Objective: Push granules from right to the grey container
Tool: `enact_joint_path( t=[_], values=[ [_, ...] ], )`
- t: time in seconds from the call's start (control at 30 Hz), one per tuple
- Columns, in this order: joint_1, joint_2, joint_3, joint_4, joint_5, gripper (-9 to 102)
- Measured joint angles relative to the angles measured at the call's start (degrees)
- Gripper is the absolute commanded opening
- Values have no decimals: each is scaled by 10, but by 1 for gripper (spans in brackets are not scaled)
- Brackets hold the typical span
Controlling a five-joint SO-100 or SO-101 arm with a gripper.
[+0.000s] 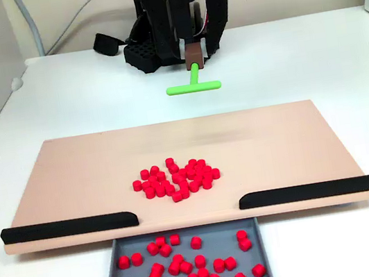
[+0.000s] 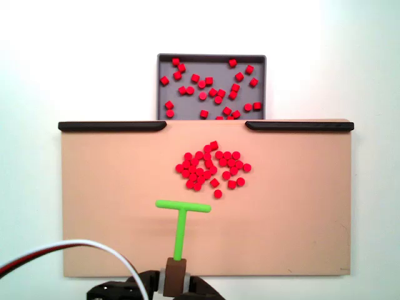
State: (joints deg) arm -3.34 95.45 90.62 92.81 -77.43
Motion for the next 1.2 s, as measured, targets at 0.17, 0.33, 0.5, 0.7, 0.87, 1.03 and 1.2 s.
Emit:
enact_joint_path(
  t=[0.17,0.33,0.5,0.7,0.87,1.03,1.2],
  values=[
    [28,0,0,0,-78,0],
    [41,0,0,0,-109,0],
    [40,0,0,0,-109,0],
    [40,0,0,0,-109,0],
    [40,0,0,0,-109,0],
    [40,0,0,0,-109,0],
    [40,0,0,0,-109,0]
  ],
)
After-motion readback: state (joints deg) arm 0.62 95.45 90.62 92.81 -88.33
